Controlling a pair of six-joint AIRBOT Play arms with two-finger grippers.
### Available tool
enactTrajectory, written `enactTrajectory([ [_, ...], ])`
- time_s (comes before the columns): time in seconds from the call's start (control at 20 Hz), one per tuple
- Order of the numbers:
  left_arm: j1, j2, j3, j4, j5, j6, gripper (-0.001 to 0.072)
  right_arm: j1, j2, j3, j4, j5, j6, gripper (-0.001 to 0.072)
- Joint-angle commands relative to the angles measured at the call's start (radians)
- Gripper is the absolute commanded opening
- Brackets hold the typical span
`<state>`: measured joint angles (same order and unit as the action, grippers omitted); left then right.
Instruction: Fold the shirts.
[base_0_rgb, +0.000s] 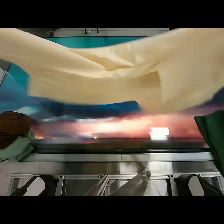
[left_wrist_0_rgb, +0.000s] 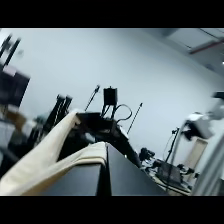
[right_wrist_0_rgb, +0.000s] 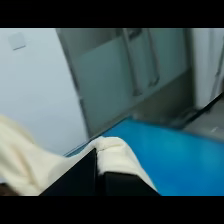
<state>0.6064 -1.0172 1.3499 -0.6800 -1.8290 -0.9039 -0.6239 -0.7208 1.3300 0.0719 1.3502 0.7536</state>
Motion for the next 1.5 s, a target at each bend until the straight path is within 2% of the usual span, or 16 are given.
enactTrajectory([
  [0.0,0.234,0.113,0.144,-0.305,0.047,-0.095,0.0014,0.0,0.093,0.291,-0.287,-0.263,0.052,0.0025],
  [0.1,0.404,0.131,0.164,-0.136,0.119,-0.136,0.0014,0.0,0.063,0.335,-0.393,-0.271,0.141,0.0025],
  [0.2,0.481,0.163,0.147,0.25,0.213,-0.169,0.0016,0.002,0.0,0.327,-0.427,-0.209,0.235,0.0023],
  [0.25,0.46,0.171,0.13,0.418,0.225,-0.171,0.0016,0.003,-0.047,0.327,-0.427,-0.161,0.249,0.0023],
  [0.4,0.195,0.134,0.037,0.798,0.289,-0.169,0.0017,0.091,-0.217,0.292,-0.435,-0.053,0.253,0.0023],
  [0.5,-0.022,0.064,-0.046,1.011,0.35,-0.169,0.0017,0.217,-0.321,0.218,-0.478,-0.044,0.214,0.0024],
  [0.6,-0.193,-0.032,-0.135,1.154,0.466,-0.168,0.0017,0.336,-0.433,0.144,-0.561,-0.08,0.188,0.0023],
  [0.75,-0.305,-0.229,-0.249,1.209,0.64,-0.15,0.0017,0.441,-0.622,0.063,-0.65,-0.21,0.184,0.0024],
  [0.9,-0.319,-0.473,-0.28,1.207,0.716,-0.062,0.0017,0.478,-0.853,0.056,-0.65,-0.321,0.151,0.0024],
  [1.0,-0.308,-0.653,-0.211,1.203,0.705,-0.055,0.0017,0.482,-0.989,0.057,-0.582,-0.394,0.098,0.0023],
  [1.15,-0.304,-0.869,-0.033,1.174,0.647,-0.058,0.0017,0.467,-1.146,0.078,-0.387,-0.417,-0.008,0.0024],
  [1.25,-0.304,-0.947,0.09,1.155,0.617,-0.066,0.0016,0.449,-1.201,0.105,-0.286,-0.42,-0.078,0.0023],
  [1.35,-0.298,-0.989,0.203,1.152,0.589,-0.1,0.0017,0.417,-1.215,0.135,-0.258,-0.416,-0.085,0.0023],
  [1.45,-0.281,-1.001,0.282,1.151,0.533,-0.137,0.0016,0.372,-1.213,0.164,-0.257,-0.321,-0.085,0.0023],
])
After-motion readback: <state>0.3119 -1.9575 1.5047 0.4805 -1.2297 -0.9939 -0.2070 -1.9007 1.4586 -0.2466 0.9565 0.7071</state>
